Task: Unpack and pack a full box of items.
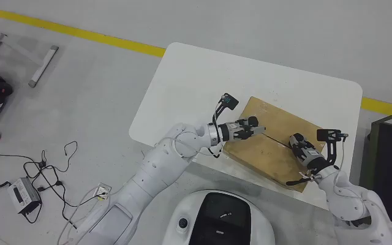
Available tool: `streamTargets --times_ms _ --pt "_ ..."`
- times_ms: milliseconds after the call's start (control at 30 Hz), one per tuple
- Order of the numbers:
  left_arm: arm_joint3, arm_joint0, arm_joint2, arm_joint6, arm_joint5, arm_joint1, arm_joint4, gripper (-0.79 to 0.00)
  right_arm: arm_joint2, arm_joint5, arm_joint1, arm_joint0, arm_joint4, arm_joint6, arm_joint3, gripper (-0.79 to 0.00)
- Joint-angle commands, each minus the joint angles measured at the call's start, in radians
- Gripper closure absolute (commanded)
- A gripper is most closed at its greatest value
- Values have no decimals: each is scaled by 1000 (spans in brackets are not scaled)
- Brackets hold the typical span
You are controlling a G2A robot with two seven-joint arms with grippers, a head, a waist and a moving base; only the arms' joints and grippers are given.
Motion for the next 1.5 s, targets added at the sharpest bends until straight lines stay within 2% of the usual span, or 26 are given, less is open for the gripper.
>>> streamTargets --times_ms 0,67,100,133,167,367,533,633,867,900,933,1000,1067,1100,1200,1300,1333,1367,1400,1433,1467 --pt "5 -1 5 -1 1 -1 6 -354 1 0 0 3 1 0 0 0" --pt "2 -1 9 -5 -6 -1 5 -360 3 0 0 2 7 -1 -2 0" --pt "-4 0 8 -4 -12 -1 0 -483 6 0 0 1 16 -2 -4 0" --pt "-11 2 4 -5 -16 0 -7 -662 9 -1 0 -1 21 -2 -8 0" --pt "-22 2 -4 -3 -22 2 -8 -785 14 -3 0 -4 23 0 -12 0" --pt "-96 24 -76 13 9 21 12 -785 38 -3 2 -15 27 5 -40 0" --pt "-180 53 -117 49 83 42 228 -785 57 -5 3 -16 34 -5 -56 0" --pt "-203 73 -117 86 96 47 318 -785 68 -6 4 -20 41 -5 -68 0" --pt "-185 71 -67 97 122 43 426 -785 83 -8 5 -25 39 -6 -78 0" --pt "-178 64 -56 92 126 41 440 -723 85 -7 5 -27 35 -6 -79 0" --pt "-171 56 -45 89 134 40 463 -603 86 -8 5 -28 30 -6 -79 0" --pt "-160 44 -24 102 148 34 492 -523 88 -7 6 -32 18 -8 -77 0" --pt "-147 28 -5 124 166 31 552 -545 90 -6 6 -35 13 -10 -74 0" --pt "-137 24 3 138 175 29 571 -600 91 -4 6 -35 6 -11 -72 0" --pt "-110 10 20 163 201 23 614 -579 92 -3 6 -36 5 -15 -71 0" --pt "-94 4 27 185 221 19 635 -391 93 -3 6 -37 6 -17 -71 0" --pt "-90 2 26 194 226 18 644 -363 93 -4 6 -38 6 -16 -71 0" --pt "-88 1 26 205 233 18 656 -286 93 -5 6 -37 6 -15 -71 0" --pt "-88 0 26 221 239 18 671 -262 93 -5 6 -37 6 -15 -70 0" --pt "-90 1 25 237 244 18 686 -179 92 -5 6 -35 6 -15 -69 0" --pt "-91 3 24 249 246 18 699 -163 90 -6 5 -33 5 -14 -68 0"
